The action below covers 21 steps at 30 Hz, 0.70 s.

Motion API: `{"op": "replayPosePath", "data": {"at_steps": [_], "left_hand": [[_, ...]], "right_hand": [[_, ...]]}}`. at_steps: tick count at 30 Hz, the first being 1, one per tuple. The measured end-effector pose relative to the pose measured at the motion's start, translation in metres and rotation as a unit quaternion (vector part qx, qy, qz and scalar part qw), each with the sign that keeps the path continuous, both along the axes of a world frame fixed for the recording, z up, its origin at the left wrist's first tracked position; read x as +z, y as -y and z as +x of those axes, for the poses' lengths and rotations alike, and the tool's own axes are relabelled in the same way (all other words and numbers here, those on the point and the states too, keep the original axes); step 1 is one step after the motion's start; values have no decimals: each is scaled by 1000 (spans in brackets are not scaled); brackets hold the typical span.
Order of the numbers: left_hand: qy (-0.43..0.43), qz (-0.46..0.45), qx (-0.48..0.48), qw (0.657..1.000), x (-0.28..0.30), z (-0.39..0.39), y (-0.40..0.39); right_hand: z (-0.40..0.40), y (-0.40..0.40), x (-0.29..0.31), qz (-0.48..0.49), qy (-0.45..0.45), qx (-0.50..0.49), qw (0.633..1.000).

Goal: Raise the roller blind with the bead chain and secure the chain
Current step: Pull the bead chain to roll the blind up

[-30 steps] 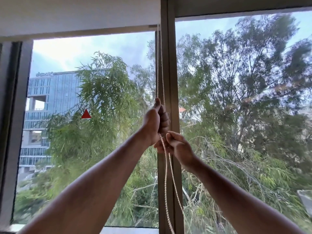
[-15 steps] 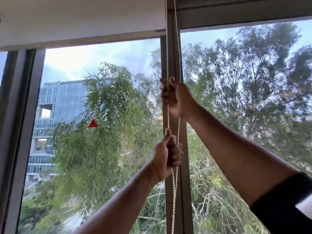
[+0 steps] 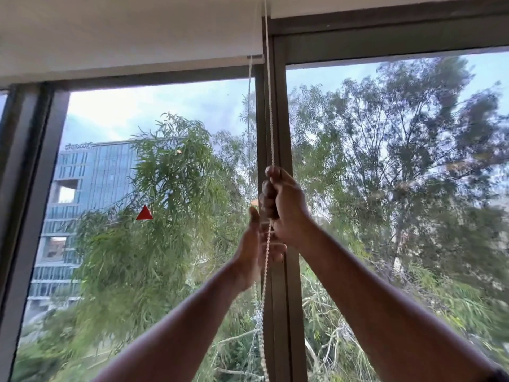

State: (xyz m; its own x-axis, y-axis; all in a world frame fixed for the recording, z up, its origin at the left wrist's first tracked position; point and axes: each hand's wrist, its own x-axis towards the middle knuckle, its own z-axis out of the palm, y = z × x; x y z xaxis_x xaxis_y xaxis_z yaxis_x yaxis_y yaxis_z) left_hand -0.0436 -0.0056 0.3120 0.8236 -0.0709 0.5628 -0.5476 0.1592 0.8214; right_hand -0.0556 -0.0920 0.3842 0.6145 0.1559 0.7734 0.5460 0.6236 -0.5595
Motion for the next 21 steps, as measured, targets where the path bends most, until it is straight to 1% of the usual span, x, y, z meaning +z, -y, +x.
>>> {"op": "replayPosePath", "data": {"at_steps": [3,6,9,13,17,21], "left_hand": [[23,-10,32,999,34,-4,-1],[39,-28,18,999,74,-15,2],[49,5,8,999,105,-26,8],[52,21,-17,998,131,-40,16],[53,-8,-19,998,146,-52,26],[51,-82,-48,994,145,-57,35]], "right_hand": [[0,10,-18,-27,15,-28,999],[-1,17,-35,-59,55,-79,994],[-2,22,-43,-57,86,-87,991],[-2,21,-55,-92,113,-97,985],[-1,17,-67,-108,140,-103,979],[4,24,-68,-131,134,-123,975]]}}
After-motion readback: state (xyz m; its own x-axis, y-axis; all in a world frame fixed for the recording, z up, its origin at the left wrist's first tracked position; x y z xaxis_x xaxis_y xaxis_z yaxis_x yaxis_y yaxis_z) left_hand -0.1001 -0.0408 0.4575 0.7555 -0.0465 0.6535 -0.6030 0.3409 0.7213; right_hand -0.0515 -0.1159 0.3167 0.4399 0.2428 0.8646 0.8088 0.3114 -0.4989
